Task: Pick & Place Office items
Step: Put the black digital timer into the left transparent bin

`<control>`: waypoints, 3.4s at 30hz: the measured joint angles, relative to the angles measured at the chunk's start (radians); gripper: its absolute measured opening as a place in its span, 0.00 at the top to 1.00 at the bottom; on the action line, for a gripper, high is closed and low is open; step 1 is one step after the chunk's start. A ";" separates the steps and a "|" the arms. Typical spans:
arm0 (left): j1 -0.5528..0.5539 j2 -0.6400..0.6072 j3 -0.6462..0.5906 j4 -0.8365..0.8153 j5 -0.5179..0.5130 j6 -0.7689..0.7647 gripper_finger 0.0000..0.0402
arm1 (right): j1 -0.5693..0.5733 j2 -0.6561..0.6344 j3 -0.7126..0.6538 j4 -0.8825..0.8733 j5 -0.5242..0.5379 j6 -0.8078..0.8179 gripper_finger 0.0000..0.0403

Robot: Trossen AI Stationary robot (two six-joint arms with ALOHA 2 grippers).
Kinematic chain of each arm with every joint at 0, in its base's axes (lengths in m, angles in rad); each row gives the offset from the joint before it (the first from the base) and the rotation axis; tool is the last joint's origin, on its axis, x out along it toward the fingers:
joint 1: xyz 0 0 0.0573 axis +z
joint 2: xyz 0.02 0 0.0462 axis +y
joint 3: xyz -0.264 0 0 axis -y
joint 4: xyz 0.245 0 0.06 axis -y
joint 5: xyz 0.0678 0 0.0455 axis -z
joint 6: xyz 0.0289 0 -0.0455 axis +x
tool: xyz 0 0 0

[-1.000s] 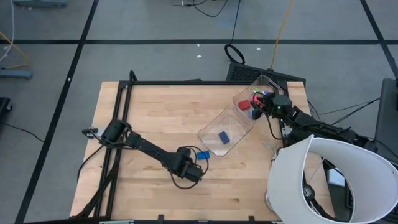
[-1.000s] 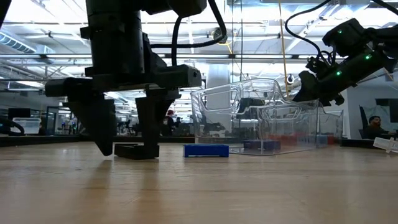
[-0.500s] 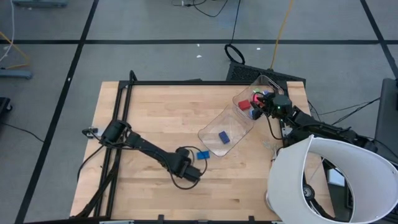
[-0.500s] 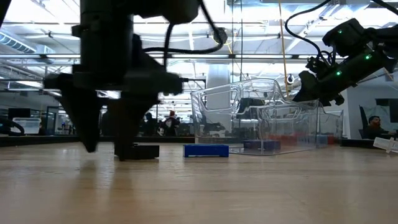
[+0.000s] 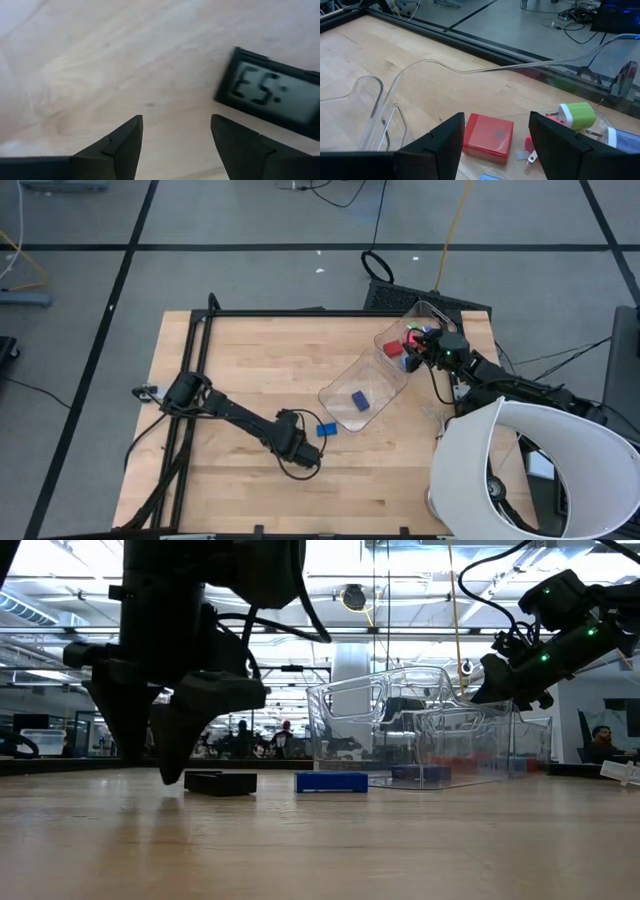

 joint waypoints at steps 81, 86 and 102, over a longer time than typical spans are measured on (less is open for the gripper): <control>-0.016 -0.090 0.002 0.263 0.192 0.579 0.24 | 0.000 0.000 0.000 -0.003 0.000 0.018 0.47; -0.050 -0.090 0.002 0.263 0.187 0.898 0.24 | 0.000 0.000 0.000 -0.003 0.000 0.026 0.47; -0.037 -0.090 0.002 0.263 -0.038 1.462 0.24 | 0.000 0.000 0.000 -0.001 0.000 0.022 0.47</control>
